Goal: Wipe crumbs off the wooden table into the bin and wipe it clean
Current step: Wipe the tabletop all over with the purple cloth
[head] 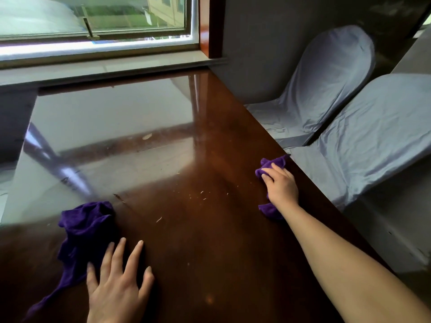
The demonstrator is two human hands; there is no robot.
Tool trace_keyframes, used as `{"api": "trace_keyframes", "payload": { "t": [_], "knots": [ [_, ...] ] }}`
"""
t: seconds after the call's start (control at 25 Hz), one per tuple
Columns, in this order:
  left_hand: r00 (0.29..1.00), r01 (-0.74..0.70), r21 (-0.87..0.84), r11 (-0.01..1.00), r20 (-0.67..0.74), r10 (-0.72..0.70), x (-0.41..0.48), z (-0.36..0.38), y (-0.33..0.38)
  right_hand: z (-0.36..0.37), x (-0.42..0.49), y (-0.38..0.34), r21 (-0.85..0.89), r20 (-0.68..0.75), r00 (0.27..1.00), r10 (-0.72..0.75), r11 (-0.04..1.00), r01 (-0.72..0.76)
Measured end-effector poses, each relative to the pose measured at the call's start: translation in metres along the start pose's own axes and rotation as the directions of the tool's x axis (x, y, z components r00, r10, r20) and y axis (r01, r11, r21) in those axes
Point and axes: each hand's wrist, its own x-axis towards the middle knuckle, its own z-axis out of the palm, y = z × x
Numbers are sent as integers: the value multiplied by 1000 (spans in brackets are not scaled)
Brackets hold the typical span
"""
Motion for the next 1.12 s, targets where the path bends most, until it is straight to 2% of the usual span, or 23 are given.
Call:
{"api": "trace_keyframes", "payload": {
  "t": [0.12, 0.2, 0.32, 0.4, 0.44, 0.48, 0.56, 0.6, 0.68, 0.76, 0.84, 0.96, 1.04, 1.08, 1.12],
  "knots": [
    [1000, -8, 8, 1000, 15, 8, -1, -3, -2, 0, -40, -21, 133, 109, 963, -245, 964, 230],
    [1000, -7, 2, 1000, 10, 7, -1, -4, 0, -2, -103, -29, 220, 188, 877, -442, 889, 401],
    [999, -16, 10, 1000, 31, 16, -1, -2, -1, -5, -182, -24, 185, 311, 704, -638, 767, 614],
    [999, -16, 22, 1000, 32, 16, -1, 0, -4, -10, -173, -13, 121, 277, 621, -733, 668, 734],
    [999, -19, 30, 999, 33, 18, -1, 1, -5, -11, -154, -7, 58, 226, 630, -743, 656, 753],
    [999, -21, 31, 999, 32, 20, -1, 1, -6, -10, -131, -4, -17, 162, 694, -702, 701, 713],
    [999, -22, 26, 999, 27, 21, -1, 2, -7, -8, -80, -5, -89, 4, 893, -450, 889, 449],
    [999, -24, 28, 999, 28, 23, -2, 3, -7, -3, -58, -8, -76, -46, 957, -285, 957, 281],
    [999, -32, 25, 999, 25, 32, -2, 3, -8, 10, -32, -23, -18, -58, 997, -60, 998, 59],
    [999, -37, 19, 999, 11, 37, -2, 4, -8, 20, -34, -47, 53, -40, 996, -82, 995, 84],
    [999, -43, 20, 999, 8, 43, -2, 4, -8, 26, -68, -63, 122, 3, 968, -251, 961, 248],
    [998, -52, 40, 998, 22, 51, -2, 4, -10, 28, -152, -64, 108, 142, 834, -533, 846, 522],
    [998, -54, 38, 998, 20, 53, -1, 5, -12, 22, -163, -52, 73, 170, 734, -657, 752, 656],
    [998, -54, 36, 998, 20, 53, -1, 5, -12, 20, -150, -47, 50, 141, 725, -674, 736, 675],
    [998, -55, 37, 998, 22, 54, -1, 5, -13, 20, -132, -43, 23, 96, 762, -640, 767, 641]
  ]
}}
